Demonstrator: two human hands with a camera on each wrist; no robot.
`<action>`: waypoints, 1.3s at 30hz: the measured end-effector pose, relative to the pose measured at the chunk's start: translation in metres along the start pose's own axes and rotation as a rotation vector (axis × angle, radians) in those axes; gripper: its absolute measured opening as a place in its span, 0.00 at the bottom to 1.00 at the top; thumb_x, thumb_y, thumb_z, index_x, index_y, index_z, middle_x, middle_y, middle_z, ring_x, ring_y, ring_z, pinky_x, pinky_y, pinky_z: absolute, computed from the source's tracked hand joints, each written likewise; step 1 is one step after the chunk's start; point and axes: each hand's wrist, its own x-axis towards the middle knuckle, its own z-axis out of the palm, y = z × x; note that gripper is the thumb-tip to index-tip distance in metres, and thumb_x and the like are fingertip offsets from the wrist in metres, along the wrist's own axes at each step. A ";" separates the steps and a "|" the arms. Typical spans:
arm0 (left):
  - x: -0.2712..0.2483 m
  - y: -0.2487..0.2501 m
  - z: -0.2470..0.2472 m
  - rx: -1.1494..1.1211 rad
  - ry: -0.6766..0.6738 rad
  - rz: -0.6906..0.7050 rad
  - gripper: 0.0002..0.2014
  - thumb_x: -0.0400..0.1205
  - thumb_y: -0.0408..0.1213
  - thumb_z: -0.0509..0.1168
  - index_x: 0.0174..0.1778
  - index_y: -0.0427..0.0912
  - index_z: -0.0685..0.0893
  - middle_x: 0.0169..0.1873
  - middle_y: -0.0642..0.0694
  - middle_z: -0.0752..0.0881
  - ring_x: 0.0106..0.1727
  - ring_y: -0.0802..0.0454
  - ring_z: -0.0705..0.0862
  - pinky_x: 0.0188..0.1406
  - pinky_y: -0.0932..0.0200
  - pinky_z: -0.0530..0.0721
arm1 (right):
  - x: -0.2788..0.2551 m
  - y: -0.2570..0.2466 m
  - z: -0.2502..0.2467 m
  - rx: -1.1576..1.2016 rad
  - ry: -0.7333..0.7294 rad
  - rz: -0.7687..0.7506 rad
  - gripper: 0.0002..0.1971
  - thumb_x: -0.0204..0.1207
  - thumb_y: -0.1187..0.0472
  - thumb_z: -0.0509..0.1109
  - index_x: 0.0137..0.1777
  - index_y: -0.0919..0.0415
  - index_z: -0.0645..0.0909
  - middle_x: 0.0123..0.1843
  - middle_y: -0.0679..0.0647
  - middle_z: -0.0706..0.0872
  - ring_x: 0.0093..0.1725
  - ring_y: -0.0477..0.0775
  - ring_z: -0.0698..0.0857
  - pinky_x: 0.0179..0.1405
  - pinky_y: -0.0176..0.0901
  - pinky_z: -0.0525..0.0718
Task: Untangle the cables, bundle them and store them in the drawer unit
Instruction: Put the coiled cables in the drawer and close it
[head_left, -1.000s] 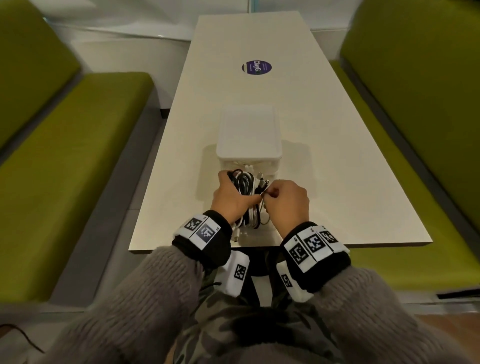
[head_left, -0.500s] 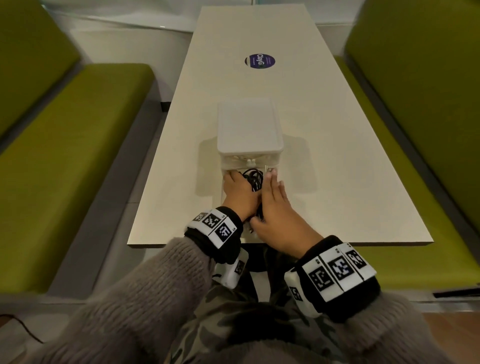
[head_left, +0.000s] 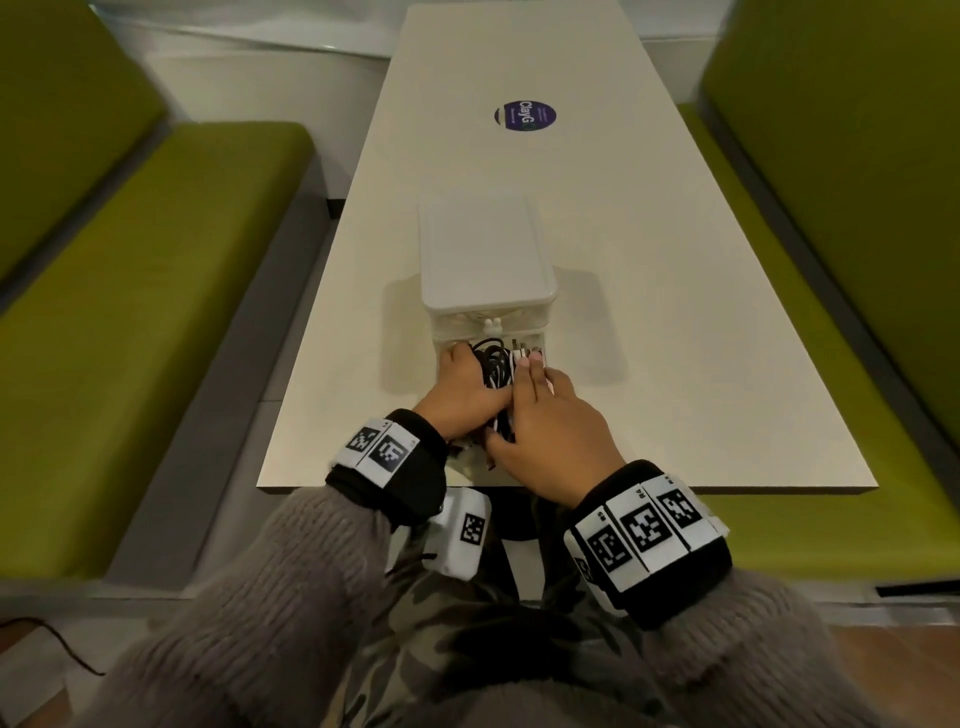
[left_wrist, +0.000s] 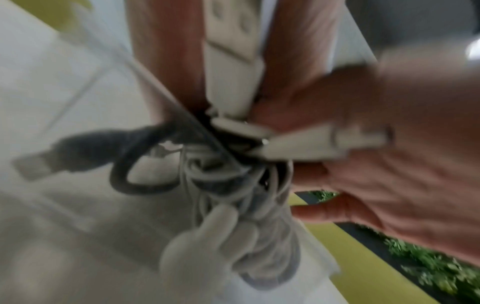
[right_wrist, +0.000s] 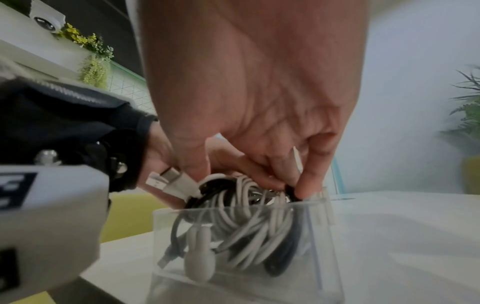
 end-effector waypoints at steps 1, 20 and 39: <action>-0.001 -0.001 -0.003 -0.032 -0.041 0.010 0.41 0.70 0.53 0.69 0.73 0.37 0.60 0.69 0.38 0.69 0.71 0.45 0.70 0.74 0.47 0.69 | 0.001 -0.001 0.000 -0.017 -0.010 0.005 0.42 0.83 0.42 0.54 0.84 0.67 0.39 0.86 0.61 0.43 0.85 0.56 0.45 0.77 0.49 0.63; -0.020 -0.005 0.002 0.160 0.132 0.062 0.21 0.85 0.39 0.52 0.70 0.29 0.65 0.63 0.36 0.69 0.64 0.41 0.73 0.52 0.67 0.65 | 0.004 -0.008 -0.004 -0.292 -0.073 -0.038 0.37 0.85 0.53 0.53 0.82 0.73 0.38 0.85 0.67 0.42 0.83 0.62 0.51 0.67 0.47 0.74; -0.031 -0.042 -0.016 0.474 -0.014 0.612 0.33 0.84 0.58 0.40 0.82 0.45 0.45 0.82 0.51 0.41 0.82 0.60 0.37 0.81 0.59 0.39 | 0.010 -0.005 0.003 -0.267 0.007 -0.020 0.35 0.86 0.48 0.50 0.84 0.69 0.42 0.86 0.62 0.47 0.81 0.59 0.55 0.58 0.45 0.76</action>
